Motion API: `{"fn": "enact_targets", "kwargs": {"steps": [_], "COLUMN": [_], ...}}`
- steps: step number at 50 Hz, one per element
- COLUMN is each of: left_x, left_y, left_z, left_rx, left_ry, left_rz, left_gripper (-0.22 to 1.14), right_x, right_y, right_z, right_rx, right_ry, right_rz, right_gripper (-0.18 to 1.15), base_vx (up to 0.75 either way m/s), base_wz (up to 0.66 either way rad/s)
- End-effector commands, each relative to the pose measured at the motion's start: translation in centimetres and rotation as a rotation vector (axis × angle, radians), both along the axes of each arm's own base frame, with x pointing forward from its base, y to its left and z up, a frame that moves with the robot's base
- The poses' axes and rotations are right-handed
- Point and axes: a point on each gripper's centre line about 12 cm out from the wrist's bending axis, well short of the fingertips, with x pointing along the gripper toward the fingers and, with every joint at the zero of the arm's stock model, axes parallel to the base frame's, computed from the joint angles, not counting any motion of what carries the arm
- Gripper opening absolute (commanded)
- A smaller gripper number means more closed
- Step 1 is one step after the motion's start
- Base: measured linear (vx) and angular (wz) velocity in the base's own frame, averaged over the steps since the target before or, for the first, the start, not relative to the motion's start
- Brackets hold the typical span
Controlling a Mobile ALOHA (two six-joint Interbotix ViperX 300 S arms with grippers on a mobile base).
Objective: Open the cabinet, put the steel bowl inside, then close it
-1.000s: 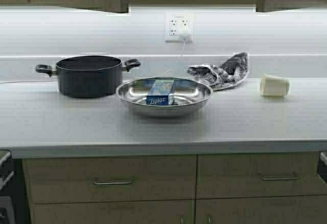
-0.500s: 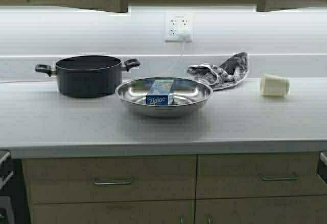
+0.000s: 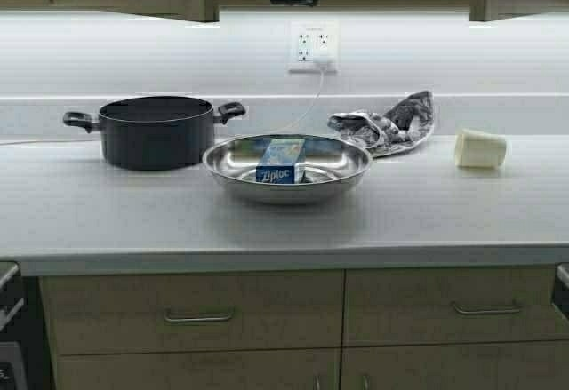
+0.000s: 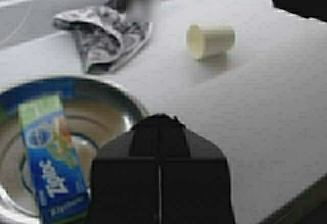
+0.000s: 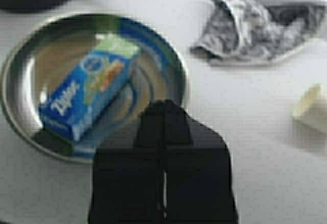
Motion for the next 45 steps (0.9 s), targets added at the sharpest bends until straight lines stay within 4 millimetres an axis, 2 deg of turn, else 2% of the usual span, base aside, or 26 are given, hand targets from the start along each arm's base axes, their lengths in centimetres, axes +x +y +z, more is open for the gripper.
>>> {"fn": "enact_targets", "kwargs": {"steps": [1, 7, 13, 17, 21, 24, 27, 34, 38, 42, 45], "left_x": [-1.1, -2.9, -5.1, -6.5, -7.6, -8.5, -9.1, -10.7, -11.9, -12.8, -13.4], "left_y": [2.1, 4.0, 6.0, 7.1, 7.7, 7.6, 7.4, 6.0, 5.8, 6.5, 7.4], "left_z": [2.2, 2.4, 3.3, 4.2, 4.7, 4.7, 4.7, 4.1, 3.2, 1.8, 0.4], "left_rx": [-0.022, -0.024, -0.049, -0.064, -0.077, -0.079, -0.079, -0.081, -0.091, -0.125, -0.159], "left_ry": [-0.041, -0.048, -0.095, -0.123, -0.131, -0.133, -0.133, -0.119, -0.104, -0.087, -0.081], "left_rz": [0.023, 0.036, 0.055, 0.058, 0.053, 0.035, 0.018, -0.039, -0.06, -0.042, -0.019], "left_gripper": [0.03, 0.03, 0.04, 0.04, 0.09, 0.18, 0.33, 0.8, 1.05, 1.05, 1.01], "right_x": [-1.8, -3.9, -6.5, -8.6, -10.1, -11.0, -11.5, -13.3, -15.4, -17.3, -18.0], "right_y": [-1.9, -3.0, -3.7, -4.2, -4.4, -3.9, -2.8, 0.4, 3.0, 4.5, 4.5], "right_z": [2.3, 2.1, 2.8, 3.6, 4.2, 4.0, 3.3, 1.4, 0.4, -1.0, -2.6], "right_rx": [0.012, 0.022, 0.062, 0.091, 0.128, 0.162, 0.189, 0.337, 0.453, 0.579, 0.687], "right_ry": [-0.052, -0.051, -0.066, -0.091, -0.107, -0.106, -0.093, -0.079, -0.072, -0.067, -0.041], "right_rz": [-0.031, -0.047, -0.061, -0.069, -0.073, -0.062, -0.035, 0.042, 0.122, 0.171, 0.147], "right_gripper": [0.06, 0.06, 0.09, 0.19, 0.35, 0.48, 0.62, 0.96, 1.05, 1.03, 1.03], "base_vx": [0.0, 0.0, 0.0, 0.0, 0.0, 0.0, 0.0, 0.0, 0.0, 0.0, 0.0], "base_wz": [0.0, 0.0, 0.0, 0.0, 0.0, 0.0, 0.0, 0.0, 0.0, 0.0, 0.0]}}
